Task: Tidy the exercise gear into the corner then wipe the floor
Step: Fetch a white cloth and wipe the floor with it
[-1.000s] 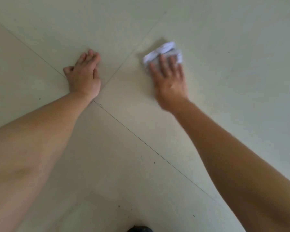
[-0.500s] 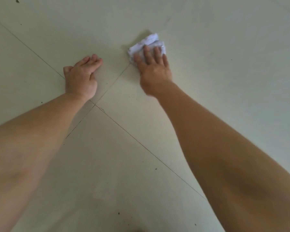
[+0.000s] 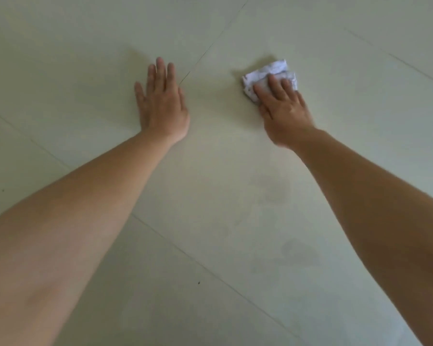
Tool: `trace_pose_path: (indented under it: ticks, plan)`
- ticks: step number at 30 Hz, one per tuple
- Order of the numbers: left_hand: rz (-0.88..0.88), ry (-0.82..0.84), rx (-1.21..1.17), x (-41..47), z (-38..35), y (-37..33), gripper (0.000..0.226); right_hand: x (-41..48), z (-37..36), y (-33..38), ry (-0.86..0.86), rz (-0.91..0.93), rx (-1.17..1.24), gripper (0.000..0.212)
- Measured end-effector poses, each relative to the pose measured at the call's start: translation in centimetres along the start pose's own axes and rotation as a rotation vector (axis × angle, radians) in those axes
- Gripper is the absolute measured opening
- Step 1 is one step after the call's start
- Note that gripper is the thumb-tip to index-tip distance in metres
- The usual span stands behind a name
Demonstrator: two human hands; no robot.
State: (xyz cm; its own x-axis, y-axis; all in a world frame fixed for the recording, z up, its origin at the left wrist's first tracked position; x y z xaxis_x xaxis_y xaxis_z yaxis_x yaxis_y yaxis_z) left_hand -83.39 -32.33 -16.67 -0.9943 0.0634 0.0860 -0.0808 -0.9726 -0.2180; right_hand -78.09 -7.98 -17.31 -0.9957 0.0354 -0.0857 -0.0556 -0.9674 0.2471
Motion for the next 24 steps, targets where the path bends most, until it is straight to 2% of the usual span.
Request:
trace_pose_path:
  ticks: [2, 6, 9, 12, 14, 16, 18, 20, 22, 24]
  plan:
    - [0.074, -0.007, -0.030, 1.2, -1.2, -1.0, 0.055, -0.1, -0.1, 1.0, -0.018, -0.021, -0.042, 0.053]
    - [0.111, -0.072, -0.014, 1.5, -3.0, -0.9, 0.055, 0.9, -1.4, 4.0, -0.007, 0.209, -0.037, 0.054]
    - [0.098, -0.123, -0.019, 1.3, -3.0, -1.0, 0.055, 5.2, -1.2, 5.6, 0.028, 0.388, -0.054, 0.050]
    - [0.112, -0.144, -0.020, 1.3, -2.9, -1.0, 0.056, 11.5, -0.7, 5.0, 0.049, 0.498, -0.153, 0.063]
    - [0.119, -0.147, -0.004, 1.2, -2.9, -1.0, 0.057, 16.1, 0.4, 2.2, -0.008, 0.408, -0.195, 0.062]
    - [0.122, -0.137, 0.001, 1.3, -2.9, -1.0, 0.057, 19.6, 1.7, -1.2, -0.057, 0.193, -0.173, 0.054]
    - [0.127, -0.132, 0.001, 1.4, -2.8, -1.2, 0.057, 20.7, 2.4, -3.7, -0.032, -0.031, -0.118, 0.052]
    - [0.124, -0.132, 0.011, 1.2, -2.7, -1.2, 0.057, 19.9, 2.1, -2.7, -0.041, -0.101, -0.109, 0.054]
    - [0.127, -0.129, 0.012, 1.2, -2.7, -1.2, 0.057, 17.7, 0.8, 0.1, -0.048, 0.035, -0.133, 0.056]
    - [0.128, -0.128, 0.014, 1.2, -2.6, -1.2, 0.057, 13.1, -0.6, 2.9, -0.092, 0.309, -0.099, 0.055]
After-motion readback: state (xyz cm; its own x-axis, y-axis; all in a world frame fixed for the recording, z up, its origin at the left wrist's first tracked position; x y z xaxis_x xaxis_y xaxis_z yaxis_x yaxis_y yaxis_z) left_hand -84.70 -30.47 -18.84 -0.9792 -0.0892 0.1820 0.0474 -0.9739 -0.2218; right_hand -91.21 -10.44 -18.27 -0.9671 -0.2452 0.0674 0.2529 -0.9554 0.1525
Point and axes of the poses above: each hand's wrist, its own x-axis towards the middle knuckle, its own z-axis out of the back of the hand, y = z × x, the point moved 4 cm from there along x, towards the middle knuckle, and after that the axes turned 5 degrees about -y, right-handed, at the moved point
